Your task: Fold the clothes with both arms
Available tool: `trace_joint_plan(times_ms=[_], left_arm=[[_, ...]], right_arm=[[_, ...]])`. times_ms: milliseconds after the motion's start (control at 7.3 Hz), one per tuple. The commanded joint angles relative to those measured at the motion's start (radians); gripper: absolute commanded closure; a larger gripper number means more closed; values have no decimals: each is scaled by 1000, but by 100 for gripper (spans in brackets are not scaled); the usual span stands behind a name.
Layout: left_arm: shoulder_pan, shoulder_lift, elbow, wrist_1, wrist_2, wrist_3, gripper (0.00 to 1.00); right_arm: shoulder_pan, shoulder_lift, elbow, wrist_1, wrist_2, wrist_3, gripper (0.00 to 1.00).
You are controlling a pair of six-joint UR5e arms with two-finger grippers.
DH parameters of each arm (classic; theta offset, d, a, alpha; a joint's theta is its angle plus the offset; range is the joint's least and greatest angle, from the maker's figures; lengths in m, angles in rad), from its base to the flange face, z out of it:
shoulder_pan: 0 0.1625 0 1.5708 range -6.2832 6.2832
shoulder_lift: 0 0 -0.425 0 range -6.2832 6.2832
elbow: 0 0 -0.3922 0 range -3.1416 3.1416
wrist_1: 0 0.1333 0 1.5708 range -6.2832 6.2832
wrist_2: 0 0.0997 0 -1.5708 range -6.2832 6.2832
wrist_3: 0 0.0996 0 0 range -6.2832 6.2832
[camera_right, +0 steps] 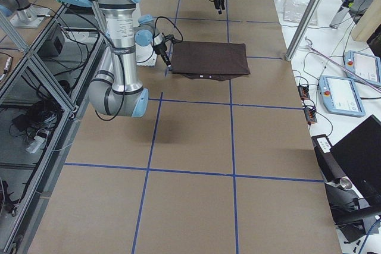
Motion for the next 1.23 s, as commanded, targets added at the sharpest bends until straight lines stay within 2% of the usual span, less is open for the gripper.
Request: trace_joint_plan(times_ms=[0, 137, 274, 548, 821, 958, 1095], left_arm=[[0, 0, 1, 0, 0, 0, 0], [2, -2, 1, 0, 0, 0, 0], [2, -2, 1, 0, 0, 0, 0], [6, -2, 5, 0, -1, 0, 0], [6, -3, 8, 0, -1, 0, 0], [6, -5, 10, 0, -1, 2, 0], [6, -5, 10, 0, 0, 2, 0]], right_arm=[[-1, 9, 23, 2, -2, 56, 0], [37, 15, 28, 14, 4, 23, 0], [78, 18, 17, 86, 8, -69, 0], [89, 18, -38, 129, 17, -134, 1], [62, 19, -66, 128, 23, -172, 32], [60, 19, -56, 123, 68, -179, 49], [63, 19, -50, 122, 84, -180, 61]])
